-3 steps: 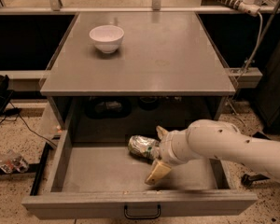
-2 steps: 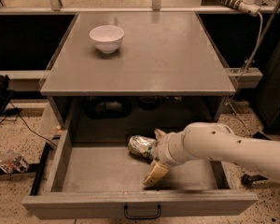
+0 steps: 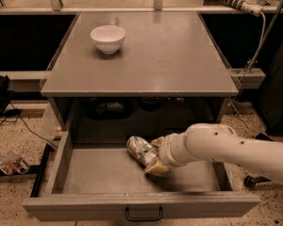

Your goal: Pick 7up can from top drawer and place on counter

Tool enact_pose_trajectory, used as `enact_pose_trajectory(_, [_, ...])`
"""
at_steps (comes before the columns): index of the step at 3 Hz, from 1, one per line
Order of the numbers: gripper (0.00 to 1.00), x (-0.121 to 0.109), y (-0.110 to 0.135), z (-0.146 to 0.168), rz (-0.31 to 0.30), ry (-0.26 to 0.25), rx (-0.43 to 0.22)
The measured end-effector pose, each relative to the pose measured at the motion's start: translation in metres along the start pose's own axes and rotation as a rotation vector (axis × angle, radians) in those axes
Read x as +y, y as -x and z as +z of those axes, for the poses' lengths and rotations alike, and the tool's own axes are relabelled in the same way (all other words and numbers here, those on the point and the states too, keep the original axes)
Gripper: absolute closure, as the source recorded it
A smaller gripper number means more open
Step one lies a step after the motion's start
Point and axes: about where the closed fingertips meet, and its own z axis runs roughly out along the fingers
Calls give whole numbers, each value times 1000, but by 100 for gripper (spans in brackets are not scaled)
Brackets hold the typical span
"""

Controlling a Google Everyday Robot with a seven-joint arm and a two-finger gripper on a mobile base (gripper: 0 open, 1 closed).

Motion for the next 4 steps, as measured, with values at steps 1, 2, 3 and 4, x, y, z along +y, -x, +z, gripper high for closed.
enact_pose_trajectory(1, [66,0,0,0,0,0,0])
enact_pose_trajectory(2, [89,0,0,0,0,0,0])
enact_pose_trajectory(3, [100,0,0,0,0,0,0])
enact_pose_trajectory(4, [100,1,1,-12,4,1,0])
